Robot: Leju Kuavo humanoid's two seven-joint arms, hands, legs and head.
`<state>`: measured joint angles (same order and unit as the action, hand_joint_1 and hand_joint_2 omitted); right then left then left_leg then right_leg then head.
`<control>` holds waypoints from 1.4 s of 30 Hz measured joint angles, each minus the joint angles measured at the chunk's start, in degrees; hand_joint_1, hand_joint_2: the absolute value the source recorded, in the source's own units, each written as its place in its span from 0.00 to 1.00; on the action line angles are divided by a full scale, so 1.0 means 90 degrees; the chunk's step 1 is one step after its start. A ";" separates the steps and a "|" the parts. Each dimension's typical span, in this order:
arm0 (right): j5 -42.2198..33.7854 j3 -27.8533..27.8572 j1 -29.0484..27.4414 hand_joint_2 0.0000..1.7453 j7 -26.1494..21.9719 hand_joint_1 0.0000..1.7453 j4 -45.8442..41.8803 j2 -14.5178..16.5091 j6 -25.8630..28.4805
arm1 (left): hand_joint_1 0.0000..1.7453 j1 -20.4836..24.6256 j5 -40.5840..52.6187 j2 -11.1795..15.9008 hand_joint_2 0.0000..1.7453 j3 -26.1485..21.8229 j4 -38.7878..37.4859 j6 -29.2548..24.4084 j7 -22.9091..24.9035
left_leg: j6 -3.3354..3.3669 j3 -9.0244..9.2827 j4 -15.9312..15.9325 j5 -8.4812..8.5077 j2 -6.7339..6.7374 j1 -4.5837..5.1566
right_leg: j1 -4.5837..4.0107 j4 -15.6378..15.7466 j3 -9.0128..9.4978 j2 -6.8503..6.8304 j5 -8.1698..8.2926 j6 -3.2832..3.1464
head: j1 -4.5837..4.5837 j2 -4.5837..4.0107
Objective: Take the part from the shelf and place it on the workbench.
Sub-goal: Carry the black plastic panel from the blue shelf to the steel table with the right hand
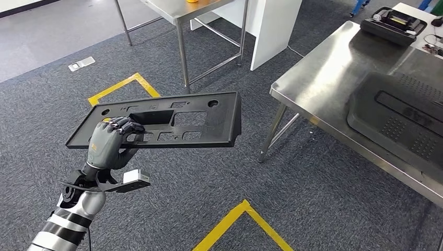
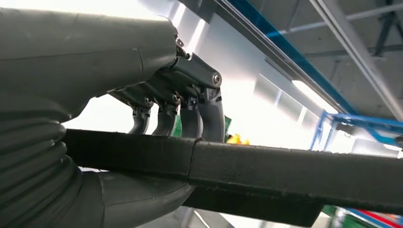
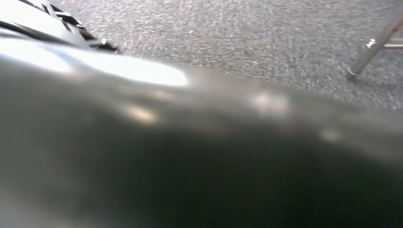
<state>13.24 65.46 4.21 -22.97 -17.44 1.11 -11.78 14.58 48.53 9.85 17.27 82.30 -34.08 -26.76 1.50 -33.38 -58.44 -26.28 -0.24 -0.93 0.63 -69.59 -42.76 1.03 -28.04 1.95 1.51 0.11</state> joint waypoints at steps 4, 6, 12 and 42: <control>-0.0001 0.0001 0.0008 0.00 0.0000 0.00 -0.0001 -0.0001 0.0000 | 1.00 -0.0013 0.0002 -0.0007 1.00 0.0000 -0.0001 0.0000 0.0001 | 0.0007 0.0002 -0.0001 -0.0022 0.0324 0.0010 | 0.0007 -0.0090 -0.0026 -0.0119 0.0057 0.0133 | -0.0006 -0.0001; -0.0002 0.0002 0.0018 0.00 0.0000 0.00 -0.0010 -0.0013 0.0000 | 1.00 -0.0007 0.0002 -0.0009 1.00 0.0000 -0.0001 0.0000 0.0000 | -0.0027 0.0018 -0.0006 -0.0049 0.0449 0.0038 | -0.0012 0.0856 0.0517 -0.0394 0.0350 0.0178 | -0.0013 -0.0001; -0.0005 0.0014 0.0027 0.00 0.0000 0.00 -0.0026 -0.0017 0.0000 | 1.00 0.0026 0.0002 -0.0026 1.00 0.0000 0.0001 0.0000 0.0001 | -0.0200 0.0034 -0.0144 -0.0242 0.0534 0.0052 | -0.0011 0.1345 0.0794 -0.0283 0.0529 -0.0052 | 0.0016 -0.0001; 0.0007 0.0036 0.0072 0.00 0.0000 0.00 -0.0051 -0.0035 0.0010 | 1.00 0.0118 -0.0067 -0.0058 1.00 -0.0002 -0.0061 0.0049 -0.0019 | -0.0177 0.0061 -0.0061 -0.0165 0.0643 0.0066 | -0.0019 0.1366 0.0782 -0.0277 0.0560 -0.0014 | -0.0010 0.0000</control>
<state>13.30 65.78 4.87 -22.97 -17.90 0.80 -11.69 15.65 47.92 9.33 17.25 81.76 -33.63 -26.93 -0.09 -32.83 -58.99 -27.77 5.55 -0.34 0.47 -57.30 -35.72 -1.46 -23.00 1.83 1.42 0.11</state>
